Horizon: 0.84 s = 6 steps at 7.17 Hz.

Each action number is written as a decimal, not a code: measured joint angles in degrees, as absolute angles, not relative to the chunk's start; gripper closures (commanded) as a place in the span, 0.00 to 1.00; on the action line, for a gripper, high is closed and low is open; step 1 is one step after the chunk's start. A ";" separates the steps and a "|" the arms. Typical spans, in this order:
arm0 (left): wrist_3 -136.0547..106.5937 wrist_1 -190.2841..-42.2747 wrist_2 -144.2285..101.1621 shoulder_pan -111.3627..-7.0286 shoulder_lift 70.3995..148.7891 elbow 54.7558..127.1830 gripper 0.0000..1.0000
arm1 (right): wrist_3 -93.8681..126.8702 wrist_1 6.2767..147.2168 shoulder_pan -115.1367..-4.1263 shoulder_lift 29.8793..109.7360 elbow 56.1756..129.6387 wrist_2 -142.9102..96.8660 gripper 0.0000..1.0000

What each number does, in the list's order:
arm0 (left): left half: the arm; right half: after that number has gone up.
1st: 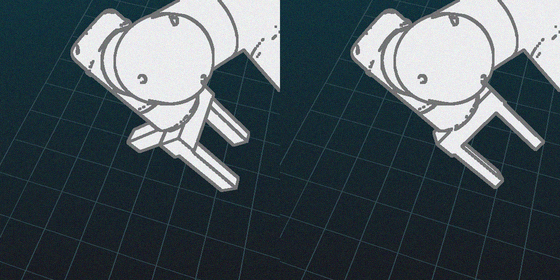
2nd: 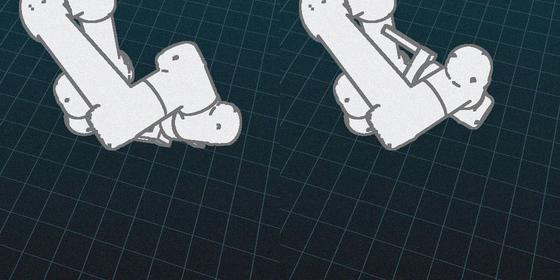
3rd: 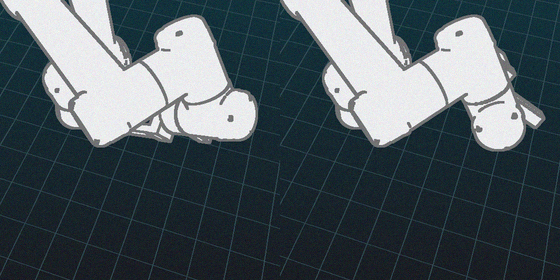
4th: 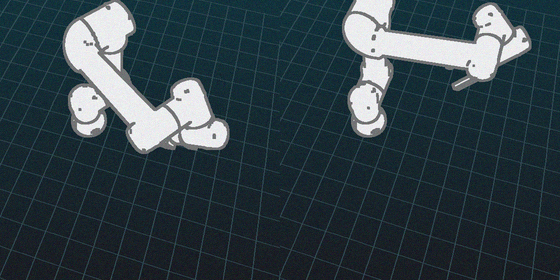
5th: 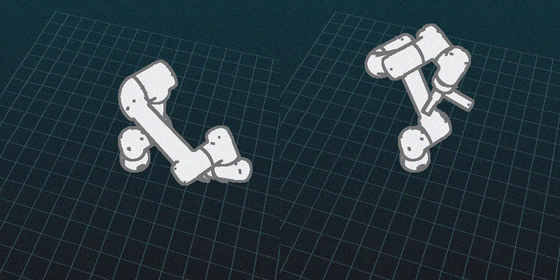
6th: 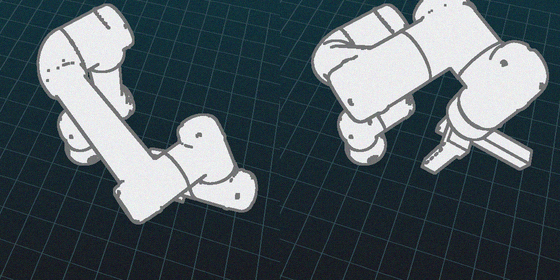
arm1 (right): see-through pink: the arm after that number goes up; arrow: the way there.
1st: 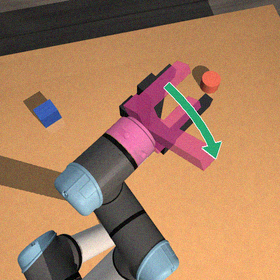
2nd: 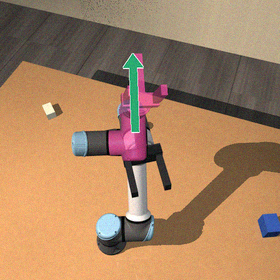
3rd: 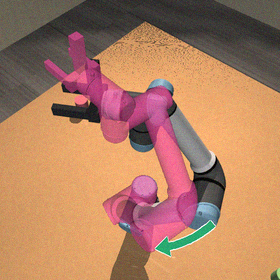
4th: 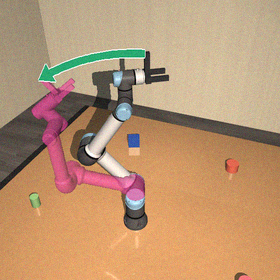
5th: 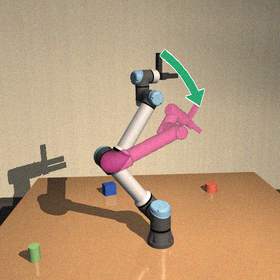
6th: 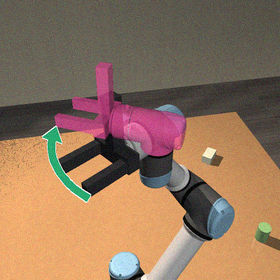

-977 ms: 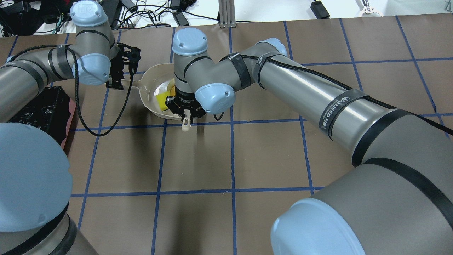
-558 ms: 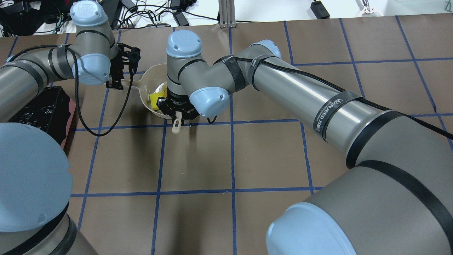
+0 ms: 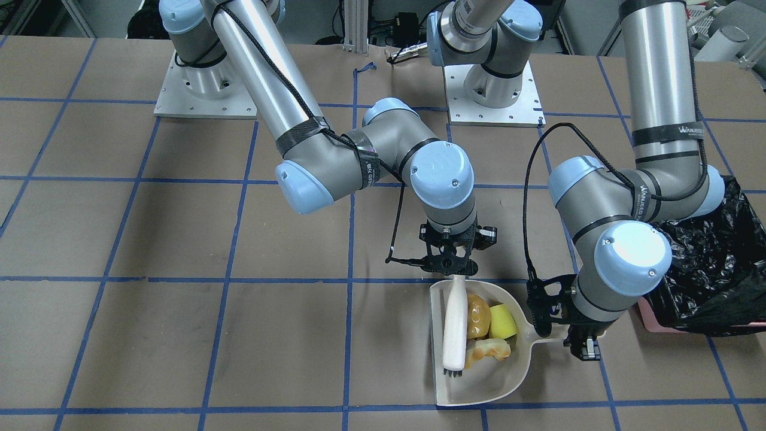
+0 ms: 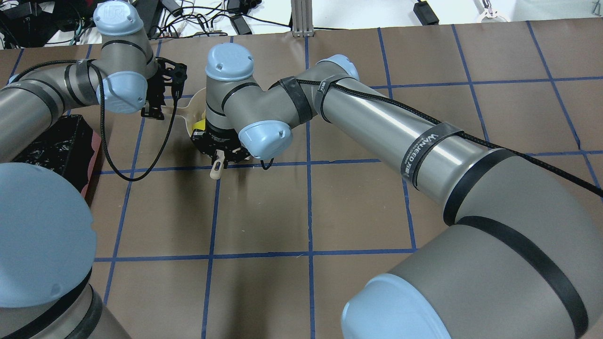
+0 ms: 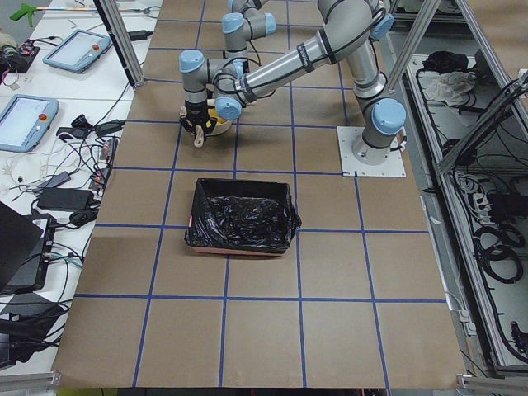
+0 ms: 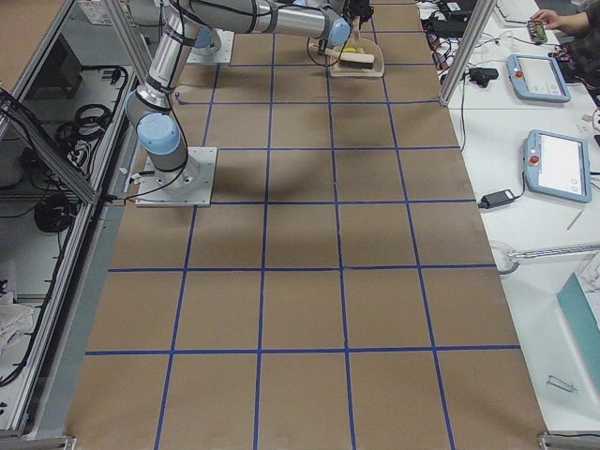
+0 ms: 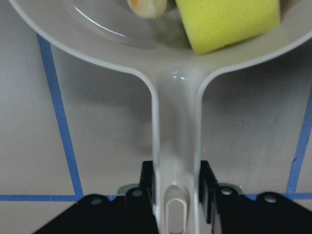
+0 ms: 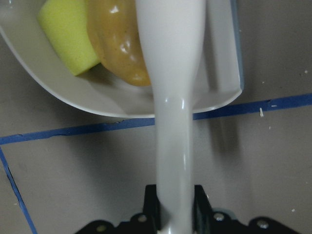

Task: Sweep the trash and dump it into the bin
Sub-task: 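Sweep the sponge, banana and potato into the dustpan with the right gripper's brush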

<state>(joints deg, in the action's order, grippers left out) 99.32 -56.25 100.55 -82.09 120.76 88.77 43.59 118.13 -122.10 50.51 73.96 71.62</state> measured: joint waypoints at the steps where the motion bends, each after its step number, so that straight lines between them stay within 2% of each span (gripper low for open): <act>1: 99.32 -56.25 100.55 -82.09 120.75 88.77 0.95 | 43.50 117.72 -122.21 50.72 73.88 71.82 1.00; 6: 99.32 -56.25 100.55 -82.12 120.68 88.77 0.95 | 42.88 112.72 -120.96 53.82 74.49 74.95 1.00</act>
<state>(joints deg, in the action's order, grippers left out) 99.32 -56.25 100.55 -82.12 120.68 88.77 42.88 112.72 -120.96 53.82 74.49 74.95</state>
